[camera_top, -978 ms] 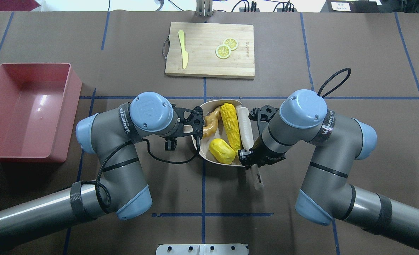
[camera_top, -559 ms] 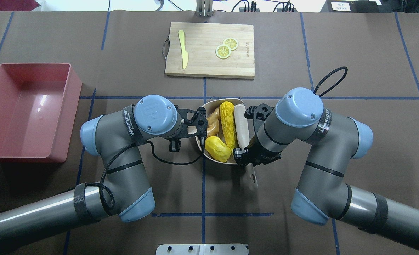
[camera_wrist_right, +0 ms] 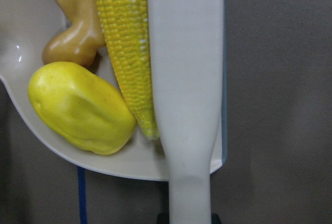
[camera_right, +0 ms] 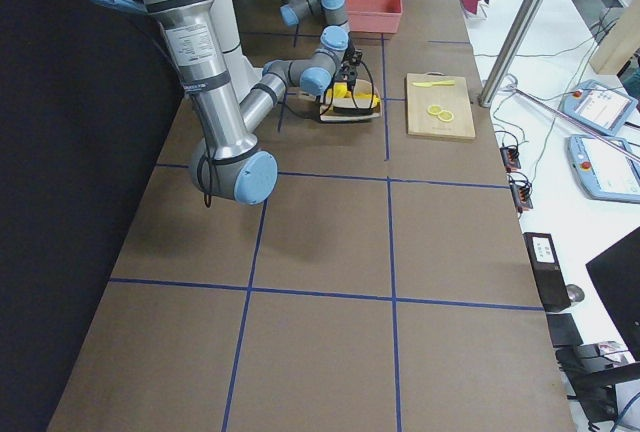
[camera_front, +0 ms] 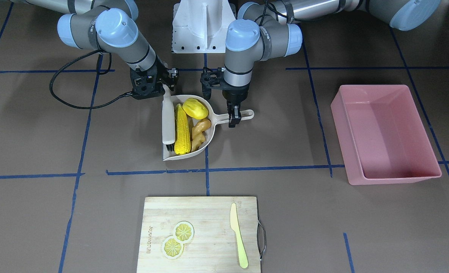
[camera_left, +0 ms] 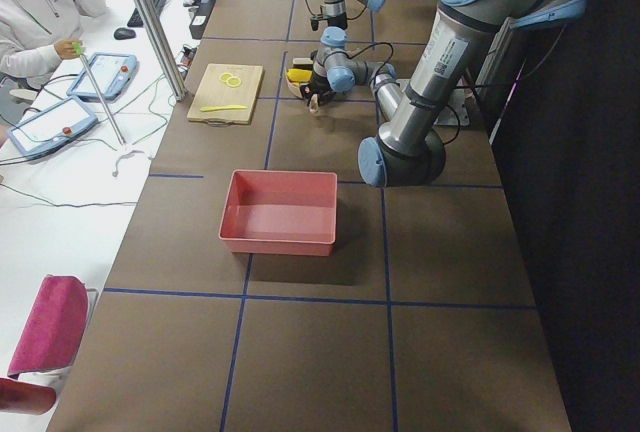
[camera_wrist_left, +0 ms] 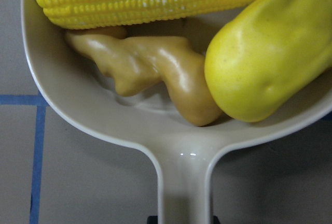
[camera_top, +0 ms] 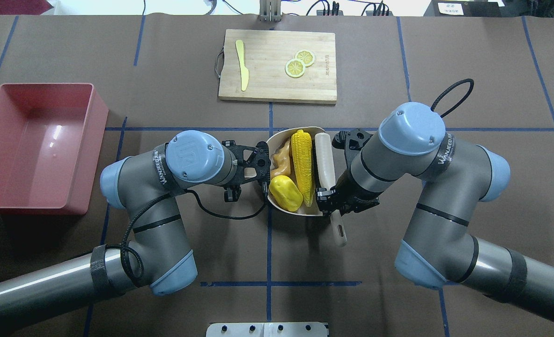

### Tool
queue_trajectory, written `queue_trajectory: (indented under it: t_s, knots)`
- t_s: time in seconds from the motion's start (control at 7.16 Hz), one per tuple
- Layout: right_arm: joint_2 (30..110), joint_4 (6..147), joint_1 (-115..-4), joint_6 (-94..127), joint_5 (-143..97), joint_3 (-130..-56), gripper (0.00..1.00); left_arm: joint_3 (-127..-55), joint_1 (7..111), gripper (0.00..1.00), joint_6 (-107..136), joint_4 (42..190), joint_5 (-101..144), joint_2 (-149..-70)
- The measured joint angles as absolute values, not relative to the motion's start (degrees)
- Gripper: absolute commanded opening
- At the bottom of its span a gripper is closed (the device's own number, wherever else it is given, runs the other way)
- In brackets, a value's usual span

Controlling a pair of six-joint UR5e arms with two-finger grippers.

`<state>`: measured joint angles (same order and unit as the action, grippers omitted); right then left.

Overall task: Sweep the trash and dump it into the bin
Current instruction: 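Sweep the ginger, potato and corn into the dustpan with the right gripper's brush, then lift the dustpan toward the pink bin with the left gripper while the right withdraws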

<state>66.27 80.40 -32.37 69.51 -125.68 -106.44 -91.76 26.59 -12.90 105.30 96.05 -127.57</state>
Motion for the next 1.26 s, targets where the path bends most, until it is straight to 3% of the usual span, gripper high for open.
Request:
queue_trajectory:
  t_s: [0.7, 1.26]
  knots:
    - [76.27, 80.49, -39.36, 69.23, -129.49, -114.81, 0.0, -94.91, 27.53, 0.04, -6.45, 108.2, 96.49, -126.34]
    - [86.76, 80.34, -47.63, 65.71, -130.33, -119.32, 0.0, -106.78, 38.89, 0.03, -6.62, 108.07, 109.29, -114.66]
